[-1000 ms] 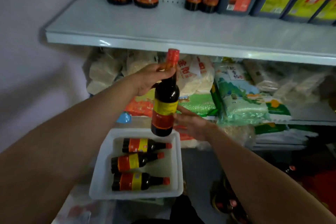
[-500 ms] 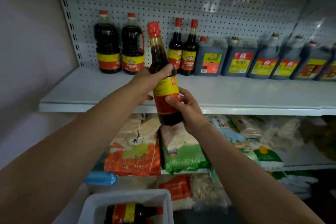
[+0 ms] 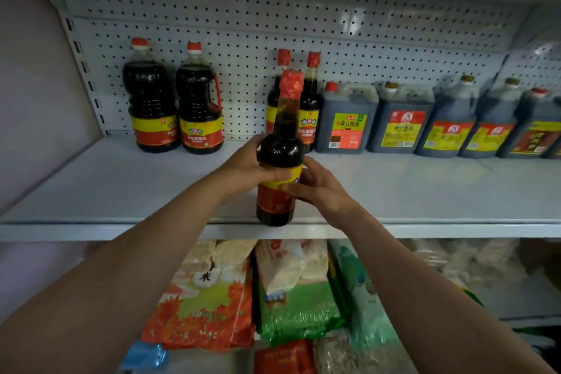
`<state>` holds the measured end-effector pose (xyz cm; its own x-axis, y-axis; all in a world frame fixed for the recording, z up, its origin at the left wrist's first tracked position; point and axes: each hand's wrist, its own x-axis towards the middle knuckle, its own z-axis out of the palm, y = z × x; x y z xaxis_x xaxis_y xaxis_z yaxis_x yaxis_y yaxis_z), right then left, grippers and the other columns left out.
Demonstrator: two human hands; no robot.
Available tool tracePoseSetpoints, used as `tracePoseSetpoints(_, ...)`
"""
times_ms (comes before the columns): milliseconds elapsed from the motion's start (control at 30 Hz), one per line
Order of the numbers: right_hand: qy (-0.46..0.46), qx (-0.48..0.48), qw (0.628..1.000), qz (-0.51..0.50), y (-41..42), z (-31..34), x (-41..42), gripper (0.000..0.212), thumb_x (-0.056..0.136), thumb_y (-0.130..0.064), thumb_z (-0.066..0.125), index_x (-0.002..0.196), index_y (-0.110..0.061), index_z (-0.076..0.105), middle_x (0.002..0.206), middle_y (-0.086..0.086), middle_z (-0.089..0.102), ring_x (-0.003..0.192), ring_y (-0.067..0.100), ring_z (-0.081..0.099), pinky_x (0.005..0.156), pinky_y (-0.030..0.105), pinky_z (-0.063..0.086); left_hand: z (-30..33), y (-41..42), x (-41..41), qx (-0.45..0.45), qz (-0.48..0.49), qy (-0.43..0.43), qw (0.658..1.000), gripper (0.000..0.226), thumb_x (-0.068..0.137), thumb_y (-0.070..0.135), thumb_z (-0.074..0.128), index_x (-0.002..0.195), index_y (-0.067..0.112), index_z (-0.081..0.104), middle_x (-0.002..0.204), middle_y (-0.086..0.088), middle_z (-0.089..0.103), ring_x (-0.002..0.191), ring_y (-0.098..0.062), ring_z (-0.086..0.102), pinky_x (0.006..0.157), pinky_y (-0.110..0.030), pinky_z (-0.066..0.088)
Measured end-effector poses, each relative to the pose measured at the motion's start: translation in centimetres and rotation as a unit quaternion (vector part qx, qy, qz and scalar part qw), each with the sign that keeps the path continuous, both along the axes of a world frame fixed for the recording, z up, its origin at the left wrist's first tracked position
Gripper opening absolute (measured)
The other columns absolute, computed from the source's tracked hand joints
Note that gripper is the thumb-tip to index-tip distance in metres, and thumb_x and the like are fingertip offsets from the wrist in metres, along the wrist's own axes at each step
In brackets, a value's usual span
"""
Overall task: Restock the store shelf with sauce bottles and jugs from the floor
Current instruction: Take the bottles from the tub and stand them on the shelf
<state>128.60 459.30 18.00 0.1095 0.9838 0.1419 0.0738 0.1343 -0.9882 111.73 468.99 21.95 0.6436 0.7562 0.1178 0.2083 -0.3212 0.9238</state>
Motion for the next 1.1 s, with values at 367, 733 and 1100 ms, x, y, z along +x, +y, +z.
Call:
tracePoseSetpoints(367,-0.126,0.051,0.977,-0.166,8.3,-1.6,3.5,0.075,0.081,-0.014,0.085,0.142,-0.023,0.043,0.121,-0.002,0.069,0.110,0.010,0.066,0.093,0.035,0.056,1.2,7.2,4.3,0.019,0.022,0.072,0.997,0.083,0.084,0.027,0.079,0.151,0.040,0.032,0.115,0.001,0.058,0.107,-0.023,0.064,0.085,-0.044,0.061)
tracePoseSetpoints(733,-0.146,0.034,0.978,-0.143,13.2,-3.9,6.4,0.076,0.081,-0.009,0.084,0.143,-0.022,0.042,0.123,-0.004,0.064,0.109,0.012,0.065,0.084,0.024,0.057,0.5,12.7,6.1,-0.031,0.029,0.043,0.998,0.073,0.093,0.017,0.068,0.153,0.037,0.032,0.122,-0.004,0.058,0.118,-0.024,0.059,0.094,-0.042,0.056)
tracePoseSetpoints(1100,-0.164,0.044,0.972,-0.164,16.0,-4.2,6.8,0.072,0.084,-0.004,0.080,0.143,-0.016,0.040,0.118,-0.004,0.060,0.104,0.011,0.060,0.067,0.002,0.047,-0.4,15.0,7.3,-0.023,0.046,0.029,0.998,0.071,0.096,0.020,0.065,0.154,0.037,0.029,0.137,-0.009,0.052,0.120,-0.025,0.059,0.101,-0.044,0.052)
